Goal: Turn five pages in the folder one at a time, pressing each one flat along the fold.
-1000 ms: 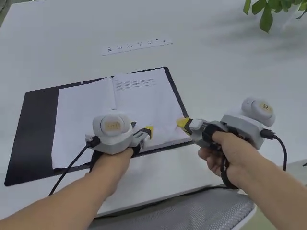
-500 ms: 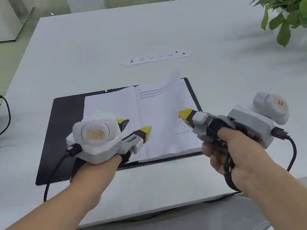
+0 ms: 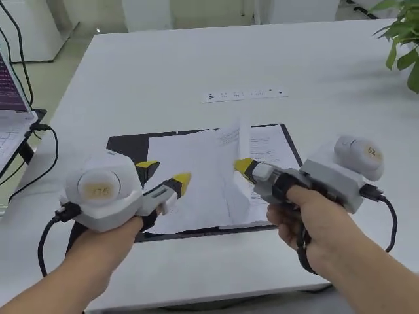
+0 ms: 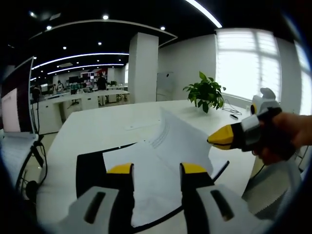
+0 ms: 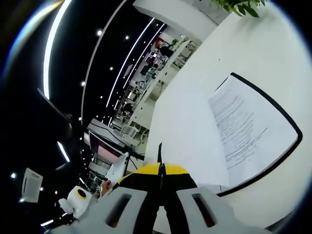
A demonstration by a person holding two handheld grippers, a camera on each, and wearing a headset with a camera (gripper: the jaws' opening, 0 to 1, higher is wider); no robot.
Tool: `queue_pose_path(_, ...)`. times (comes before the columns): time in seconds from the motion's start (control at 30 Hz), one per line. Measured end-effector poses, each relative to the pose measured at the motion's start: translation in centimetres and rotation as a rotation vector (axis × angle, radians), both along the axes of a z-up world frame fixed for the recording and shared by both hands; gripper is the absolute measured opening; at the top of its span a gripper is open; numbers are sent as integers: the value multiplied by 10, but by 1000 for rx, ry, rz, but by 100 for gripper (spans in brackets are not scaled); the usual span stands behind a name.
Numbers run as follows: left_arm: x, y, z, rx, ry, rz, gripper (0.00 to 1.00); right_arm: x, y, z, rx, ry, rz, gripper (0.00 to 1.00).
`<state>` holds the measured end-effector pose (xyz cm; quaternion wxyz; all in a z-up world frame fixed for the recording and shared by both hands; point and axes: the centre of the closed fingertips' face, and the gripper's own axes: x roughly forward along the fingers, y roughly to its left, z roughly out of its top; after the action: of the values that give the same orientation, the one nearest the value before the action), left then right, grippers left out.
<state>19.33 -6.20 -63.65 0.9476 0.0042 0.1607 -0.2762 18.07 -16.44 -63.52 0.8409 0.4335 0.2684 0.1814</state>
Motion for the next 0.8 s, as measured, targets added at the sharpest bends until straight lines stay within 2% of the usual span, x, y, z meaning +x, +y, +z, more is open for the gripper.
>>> queue_pose_path(0.1,-2,13,1,-8,-4,16,36,2,13,-4,-21,1,20,0)
queue_pose_path(0.33,-4,35,1,-25,-3,41,35,2,47,-21,-73,21,74,0)
queue_pose_path(0.6,-5,50,-4,-34,6,58,34,2,84,-44,-145,45,144,0)
queue_pose_path(0.8,-5,61,-6,-38,12,70,34,3,101,-61,-178,67,177,0)
